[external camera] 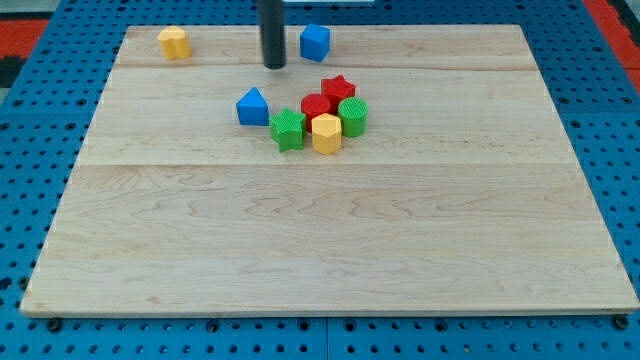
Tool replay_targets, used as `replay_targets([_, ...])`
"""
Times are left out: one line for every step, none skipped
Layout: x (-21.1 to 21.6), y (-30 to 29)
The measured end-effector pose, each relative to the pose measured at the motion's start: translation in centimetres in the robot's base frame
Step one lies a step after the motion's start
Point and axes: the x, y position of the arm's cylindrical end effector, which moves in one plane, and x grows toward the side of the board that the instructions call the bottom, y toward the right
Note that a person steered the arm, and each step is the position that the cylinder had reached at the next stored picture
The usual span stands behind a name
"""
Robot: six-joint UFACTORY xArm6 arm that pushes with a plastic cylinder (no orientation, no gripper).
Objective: Place the green circle at the top right corner of the board
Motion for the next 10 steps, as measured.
replay_targets([-4.4, 1.6])
replay_targets([-5.2, 4.2])
replay_targets([-5.2, 5.5])
replay_targets([-5.2, 5.4])
replay_targets([-5.2, 3.9])
replay_targets([-5.2, 3.1])
replay_targets([-5.2, 3.1])
replay_targets([-5.2, 3.0])
replay_targets([-5.2, 3.0])
replay_targets([-2.5, -1.6])
